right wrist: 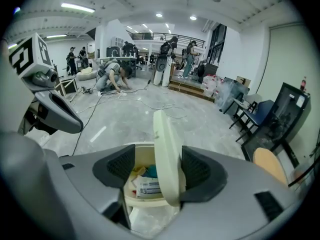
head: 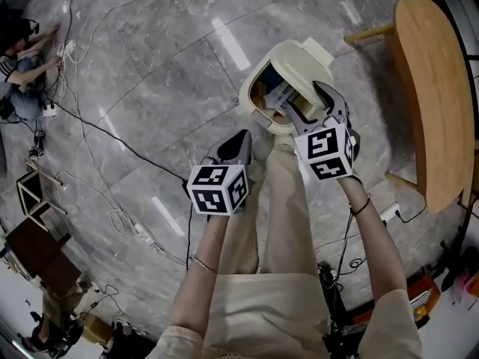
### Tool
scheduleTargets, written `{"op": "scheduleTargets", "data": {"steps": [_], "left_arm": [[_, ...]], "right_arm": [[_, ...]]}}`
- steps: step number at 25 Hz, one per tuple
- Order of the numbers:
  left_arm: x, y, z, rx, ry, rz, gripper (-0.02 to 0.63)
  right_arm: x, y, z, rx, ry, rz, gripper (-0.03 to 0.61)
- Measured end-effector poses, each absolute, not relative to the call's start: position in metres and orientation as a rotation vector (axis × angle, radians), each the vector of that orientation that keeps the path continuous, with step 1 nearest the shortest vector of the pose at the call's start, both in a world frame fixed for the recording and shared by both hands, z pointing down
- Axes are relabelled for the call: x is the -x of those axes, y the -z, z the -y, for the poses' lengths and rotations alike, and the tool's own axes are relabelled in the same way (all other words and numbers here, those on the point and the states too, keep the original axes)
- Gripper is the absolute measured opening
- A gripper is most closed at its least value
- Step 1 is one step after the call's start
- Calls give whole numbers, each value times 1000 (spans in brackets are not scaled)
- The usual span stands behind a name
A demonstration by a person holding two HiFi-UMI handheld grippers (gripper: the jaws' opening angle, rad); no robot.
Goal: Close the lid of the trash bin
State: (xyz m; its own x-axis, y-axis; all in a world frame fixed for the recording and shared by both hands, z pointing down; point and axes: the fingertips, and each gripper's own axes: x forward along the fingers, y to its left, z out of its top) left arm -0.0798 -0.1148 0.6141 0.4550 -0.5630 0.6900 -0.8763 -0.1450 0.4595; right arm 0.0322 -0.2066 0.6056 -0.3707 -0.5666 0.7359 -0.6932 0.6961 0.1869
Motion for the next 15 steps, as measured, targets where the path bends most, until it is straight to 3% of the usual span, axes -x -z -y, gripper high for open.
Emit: {"op": "scheduleTargets", "data": {"steps": [15], "left_arm": [[113, -632, 118, -1838, -478, 1160, 23]], "right_arm": [[-8, -646, 182, -961, -359, 2060, 288]]}}
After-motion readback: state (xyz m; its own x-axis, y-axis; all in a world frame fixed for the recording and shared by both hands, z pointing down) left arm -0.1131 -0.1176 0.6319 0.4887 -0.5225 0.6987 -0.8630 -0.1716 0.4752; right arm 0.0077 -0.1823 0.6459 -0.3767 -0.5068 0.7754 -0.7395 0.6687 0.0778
